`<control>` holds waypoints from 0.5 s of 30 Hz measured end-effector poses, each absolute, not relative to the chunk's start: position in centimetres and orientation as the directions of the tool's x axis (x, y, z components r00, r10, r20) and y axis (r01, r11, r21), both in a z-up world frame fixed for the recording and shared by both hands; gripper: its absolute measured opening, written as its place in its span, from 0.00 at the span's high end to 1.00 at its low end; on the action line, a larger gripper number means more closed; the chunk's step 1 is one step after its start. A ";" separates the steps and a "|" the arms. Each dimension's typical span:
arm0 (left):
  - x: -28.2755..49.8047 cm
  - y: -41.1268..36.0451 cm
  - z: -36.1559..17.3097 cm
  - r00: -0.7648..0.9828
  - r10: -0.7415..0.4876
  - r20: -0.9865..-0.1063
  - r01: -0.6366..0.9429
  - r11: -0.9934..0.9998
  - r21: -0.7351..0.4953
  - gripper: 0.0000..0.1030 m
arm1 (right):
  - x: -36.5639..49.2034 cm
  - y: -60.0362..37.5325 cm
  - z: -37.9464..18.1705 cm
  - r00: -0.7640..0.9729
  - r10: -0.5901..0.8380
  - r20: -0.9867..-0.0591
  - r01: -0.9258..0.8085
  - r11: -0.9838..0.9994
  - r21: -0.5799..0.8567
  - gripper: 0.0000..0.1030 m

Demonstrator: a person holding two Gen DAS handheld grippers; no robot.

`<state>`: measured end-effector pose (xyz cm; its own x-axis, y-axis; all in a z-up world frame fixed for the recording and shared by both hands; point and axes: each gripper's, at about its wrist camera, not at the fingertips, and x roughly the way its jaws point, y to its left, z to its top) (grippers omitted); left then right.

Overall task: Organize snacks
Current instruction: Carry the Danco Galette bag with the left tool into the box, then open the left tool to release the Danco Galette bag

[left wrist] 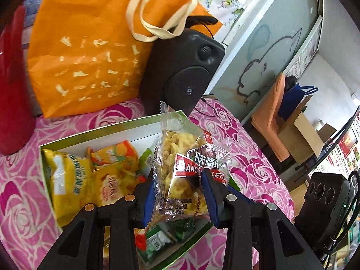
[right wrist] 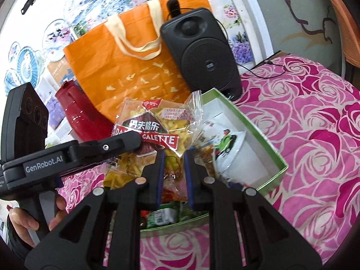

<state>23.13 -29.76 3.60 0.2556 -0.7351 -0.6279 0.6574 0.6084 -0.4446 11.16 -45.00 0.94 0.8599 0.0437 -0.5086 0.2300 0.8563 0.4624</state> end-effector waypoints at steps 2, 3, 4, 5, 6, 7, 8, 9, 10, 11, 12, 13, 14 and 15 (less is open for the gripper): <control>23.2 -30.9 3.3 0.267 -0.720 -0.640 0.663 0.620 -0.420 0.63 | 11.4 -45.6 0.6 0.857 0.042 -0.513 0.235 0.855 0.462 0.82; 23.3 -31.2 3.2 0.271 -0.716 -0.644 0.667 0.622 -0.410 0.63 | 11.6 -45.8 0.3 0.855 0.042 -0.517 0.237 0.855 0.461 0.82; 23.3 -31.6 3.1 0.278 -0.708 -0.650 0.672 0.626 -0.395 0.62 | 11.7 -45.9 0.1 0.852 0.046 -0.521 0.235 0.856 0.460 0.81; 23.3 -31.9 3.0 0.286 -0.700 -0.655 0.675 0.632 -0.381 0.61 | 11.9 -46.1 -0.2 0.849 0.048 -0.527 0.235 0.858 0.456 0.79; 23.4 -32.0 2.9 0.294 -0.693 -0.658 0.677 0.637 -0.369 0.58 | 12.0 -46.1 -0.4 0.847 0.040 -0.531 0.238 0.863 0.445 0.75; 23.4 -32.0 2.8 0.306 -0.683 -0.663 0.675 0.647 -0.356 0.44 | 12.0 -46.1 -0.5 0.847 0.031 -0.531 0.239 0.869 0.433 0.66; 23.4 -31.9 2.7 0.330 -0.668 -0.667 0.664 0.666 -0.340 0.34 | 11.8 -46.1 -0.6 0.848 0.020 -0.530 0.244 0.872 0.424 0.41; 23.4 -31.7 2.7 0.351 -0.659 -0.665 0.653 0.681 -0.331 0.17 | 11.7 -46.0 -0.7 0.851 0.004 -0.525 0.250 0.876 0.412 0.24; 23.4 -31.1 2.8 0.403 -0.639 -0.655 0.626 0.715 -0.313 0.10 | 11.5 -45.9 -0.7 0.855 -0.002 -0.519 0.248 0.880 0.405 0.23; 23.3 -30.8 2.8 0.439 -0.621 -0.649 0.606 0.738 -0.296 0.09 | 11.5 -45.8 -0.8 0.855 0.003 -0.519 0.238 0.886 0.397 0.23; 23.3 -30.6 2.8 0.461 -0.599 -0.655 0.591 0.758 -0.276 0.05 | 11.5 -45.6 -0.9 0.851 0.010 -0.525 0.231 0.891 0.392 0.23; 23.3 -30.5 2.7 0.473 -0.579 -0.664 0.583 0.771 -0.257 0.05 | 11.6 -45.5 -0.9 0.848 0.013 -0.529 0.228 0.893 0.388 0.23; 23.2 -30.3 2.7 0.479 -0.565 -0.672 0.580 0.778 -0.241 0.05 | 11.6 -45.3 -1.0 0.845 0.014 -0.535 0.227 0.896 0.381 0.23; 23.1 -30.1 2.7 0.481 -0.556 -0.678 0.580 0.782 -0.230 0.05 | 11.5 -45.1 -1.0 0.842 0.013 -0.540 0.227 0.899 0.375 0.23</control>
<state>23.11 -30.12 2.68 0.4811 -0.5560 -0.6778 0.5796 0.7818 -0.2299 11.48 -45.12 -1.00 0.8416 0.0126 -0.5399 0.2270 0.8989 0.3747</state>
